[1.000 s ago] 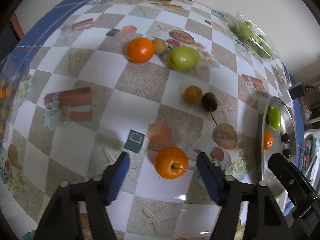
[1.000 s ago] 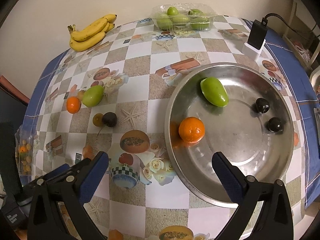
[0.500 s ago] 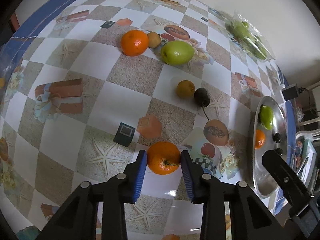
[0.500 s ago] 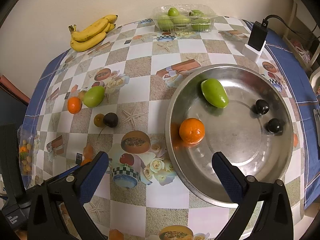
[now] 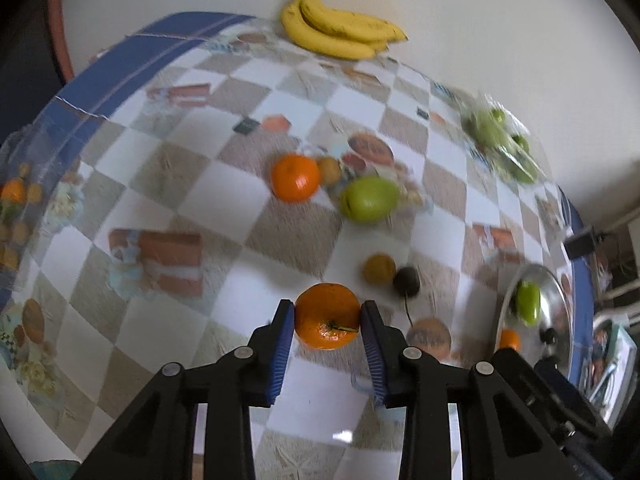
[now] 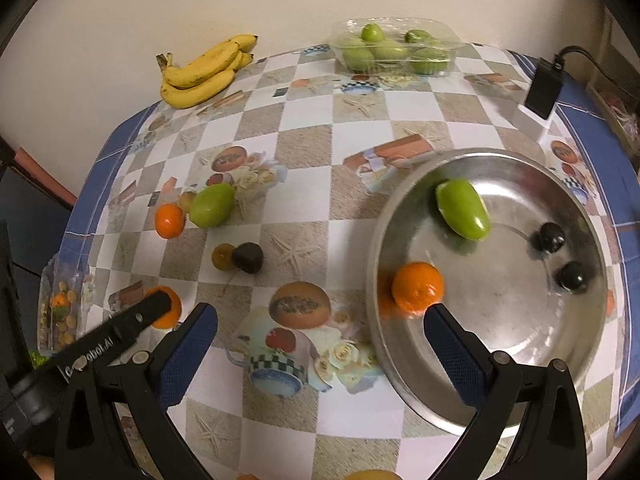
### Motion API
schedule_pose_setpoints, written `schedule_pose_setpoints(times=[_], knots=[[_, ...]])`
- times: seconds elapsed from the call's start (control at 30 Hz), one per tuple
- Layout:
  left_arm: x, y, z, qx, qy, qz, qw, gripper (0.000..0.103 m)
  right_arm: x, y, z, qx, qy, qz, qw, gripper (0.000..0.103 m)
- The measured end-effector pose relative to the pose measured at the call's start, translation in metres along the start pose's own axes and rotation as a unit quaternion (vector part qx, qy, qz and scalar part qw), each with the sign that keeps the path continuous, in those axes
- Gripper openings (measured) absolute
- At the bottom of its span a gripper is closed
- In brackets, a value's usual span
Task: Organize fruits
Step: 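Move right tool to a dark plum and close on it while left holds orange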
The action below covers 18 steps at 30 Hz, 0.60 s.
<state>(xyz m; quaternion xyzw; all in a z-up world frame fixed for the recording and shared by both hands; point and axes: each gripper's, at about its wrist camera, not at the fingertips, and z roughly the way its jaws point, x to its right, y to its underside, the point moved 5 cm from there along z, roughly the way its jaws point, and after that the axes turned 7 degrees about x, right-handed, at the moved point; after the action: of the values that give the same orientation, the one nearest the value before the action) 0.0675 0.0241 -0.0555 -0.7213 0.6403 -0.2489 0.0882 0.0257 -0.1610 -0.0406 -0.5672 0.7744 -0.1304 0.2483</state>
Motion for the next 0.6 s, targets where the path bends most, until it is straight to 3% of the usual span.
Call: schedule_pose_setpoints(times=[0.13, 0.27, 0.5, 0.6], knots=[[-0.003, -0.012, 0.004, 0.008, -0.005, -0.018, 0.9998, 0.036, -0.007, -0.008, 0.007, 0.004, -0.010, -0.004, 1.000, 0.101], [-0.006, -0.020, 0.011, 0.009, -0.010, -0.037, 0.9992, 0.036, -0.014, -0.014, 0.017, 0.003, -0.017, -0.016, 1.000, 0.085], [-0.015, -0.035, 0.025, 0.008, -0.015, -0.071, 0.9974, 0.036, -0.024, -0.023, 0.036, -0.006, -0.035, -0.019, 0.999, 0.068], [-0.019, -0.039, 0.029, 0.009, -0.017, -0.080, 0.9966, 0.036, -0.029, -0.024, 0.047, -0.015, -0.041, -0.021, 0.999, 0.055]])
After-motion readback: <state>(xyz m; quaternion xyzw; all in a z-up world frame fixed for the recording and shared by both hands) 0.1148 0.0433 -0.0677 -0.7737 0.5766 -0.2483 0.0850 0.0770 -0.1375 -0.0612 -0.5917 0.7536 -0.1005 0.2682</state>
